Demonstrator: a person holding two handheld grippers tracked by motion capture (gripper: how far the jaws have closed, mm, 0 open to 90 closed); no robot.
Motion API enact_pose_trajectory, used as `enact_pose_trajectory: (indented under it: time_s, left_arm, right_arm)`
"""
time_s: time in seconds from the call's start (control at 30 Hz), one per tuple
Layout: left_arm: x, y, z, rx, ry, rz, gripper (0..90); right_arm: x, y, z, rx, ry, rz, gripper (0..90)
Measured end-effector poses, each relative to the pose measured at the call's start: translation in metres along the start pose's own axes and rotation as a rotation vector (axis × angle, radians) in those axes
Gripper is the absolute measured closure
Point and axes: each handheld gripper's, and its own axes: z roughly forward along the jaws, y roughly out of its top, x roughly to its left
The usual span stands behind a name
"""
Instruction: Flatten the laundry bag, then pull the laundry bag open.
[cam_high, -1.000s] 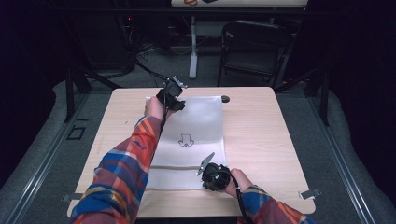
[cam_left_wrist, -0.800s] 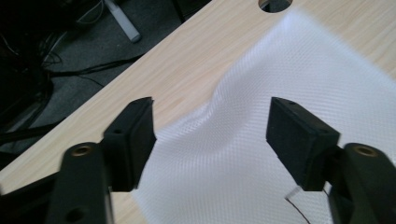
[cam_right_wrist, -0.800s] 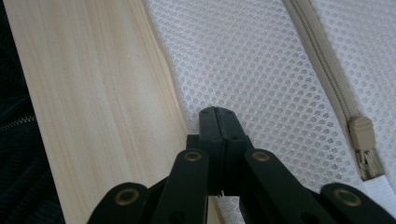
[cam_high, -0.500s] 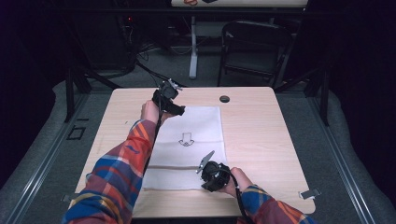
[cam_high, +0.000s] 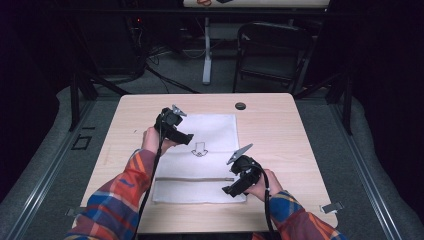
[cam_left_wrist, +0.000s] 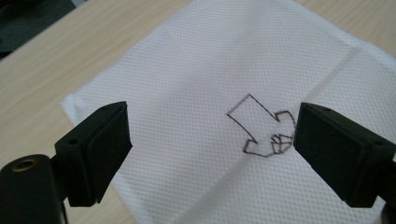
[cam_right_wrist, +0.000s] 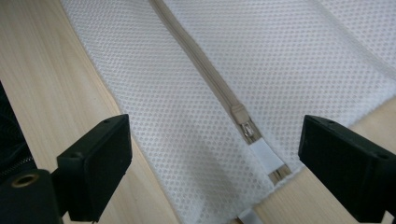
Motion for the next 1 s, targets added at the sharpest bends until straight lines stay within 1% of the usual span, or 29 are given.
enact_pose_trajectory:
  time_s: [0.03, 0.07, 0.1, 0.13, 0.17, 0.2, 0.23, 0.27, 0.33, 0.4, 0.43, 0.47, 0.5, 0.53, 0.63, 0.67, 0.73, 0.77, 0.83, 0.87, 0.9, 0.93, 1.0]
  left_arm:
    - [-0.002, -0.003, -0.001, -0.001, -0.003, -0.001, 10.3]
    - [-0.004, -0.006, -0.001, -0.011, -0.013, -0.013, 9.6]
    - [-0.005, -0.009, -0.002, -0.018, -0.024, -0.023, 8.4]
    - [-0.007, -0.012, -0.002, -0.018, -0.030, -0.023, 8.4]
    - [-0.008, -0.015, -0.003, -0.029, -0.038, -0.028, 8.3]
    - [-0.010, -0.016, -0.003, -0.033, -0.045, -0.027, 8.0]
    - [-0.012, -0.017, -0.003, -0.026, -0.044, -0.016, 7.9]
    - [-0.014, -0.016, -0.004, -0.025, -0.043, -0.007, 7.4]
    - [-0.017, -0.015, -0.006, -0.043, -0.051, -0.007, 7.0]
    - [-0.020, -0.014, -0.007, -0.042, -0.060, 0.003, 7.0]
    - [-0.022, -0.014, -0.006, -0.041, -0.063, 0.010, 7.1]
    - [-0.025, -0.014, -0.005, -0.039, -0.065, 0.009, 7.1]
    - [-0.027, -0.015, -0.004, -0.037, -0.064, 0.010, 6.7]
    - [-0.029, -0.015, -0.003, -0.036, -0.065, 0.013, 6.3]
    - [-0.034, -0.015, -0.001, -0.034, -0.076, 0.019, 6.2]
    - [-0.036, -0.015, -0.001, -0.032, -0.082, 0.024, 6.2]
    - [-0.039, -0.014, -0.001, -0.034, -0.089, 0.029, 6.4]
    - [-0.041, -0.014, -0.001, -0.031, -0.091, 0.040, 6.5]
    - [-0.044, -0.013, 0.000, -0.038, -0.106, 0.036, 6.6]
    - [-0.045, -0.013, 0.000, -0.033, -0.114, 0.041, 6.8]
    - [-0.048, -0.013, 0.001, -0.039, -0.111, 0.044, 6.9]
    - [-0.049, -0.013, 0.001, -0.037, -0.123, 0.049, 6.9]
    - [-0.054, -0.013, 0.002, -0.034, -0.130, 0.061, 7.1]
  right_arm:
    - [-0.002, -0.001, -0.002, 0.000, -0.005, 0.006, 9.0]
    - [-0.005, -0.002, -0.004, -0.010, -0.012, 0.010, 9.0]
    - [-0.007, -0.003, -0.006, -0.004, -0.008, 0.015, 8.9]
    - [-0.009, -0.004, -0.008, -0.009, -0.006, 0.026, 8.7]
    - [-0.011, -0.005, -0.010, -0.016, -0.011, 0.032, 8.9]
    - [-0.013, -0.006, -0.013, -0.030, -0.010, 0.040, 8.8]
    - [-0.015, -0.006, -0.016, -0.029, -0.018, 0.046, 8.8]
    - [-0.017, -0.008, -0.018, -0.041, -0.022, 0.050, 9.0]
    - [-0.021, -0.010, -0.022, -0.055, -0.037, 0.063, 9.3]
    - [-0.025, -0.014, -0.026, -0.067, -0.040, 0.075, 10.5]
    - [-0.027, -0.015, -0.026, -0.063, -0.041, 0.079, 10.9]
    - [-0.028, -0.017, -0.027, -0.064, -0.054, 0.081, 11.7]
    - [-0.029, -0.019, -0.026, -0.069, -0.052, 0.090, 12.3]
    - [-0.030, -0.020, -0.026, -0.052, -0.050, 0.088, 13.5]
    - [-0.032, -0.021, -0.027, -0.062, -0.053, 0.081, 14.9]
    - [-0.032, -0.021, -0.027, -0.069, -0.059, 0.087, 15.0]
    - [-0.033, -0.021, -0.027, -0.060, -0.059, 0.087, 15.4]
    - [-0.033, -0.021, -0.027, -0.061, -0.059, 0.087, 15.6]
    - [-0.034, -0.022, -0.028, -0.069, -0.060, 0.092, 16.2]
    - [-0.035, -0.023, -0.028, -0.063, -0.067, 0.093, 16.4]
    - [-0.036, -0.023, -0.028, -0.066, -0.073, 0.096, 16.7]
    - [-0.037, -0.024, -0.028, -0.070, -0.074, 0.101, 17.3]
    - [-0.039, -0.024, -0.028, -0.070, -0.080, 0.109, 18.0]
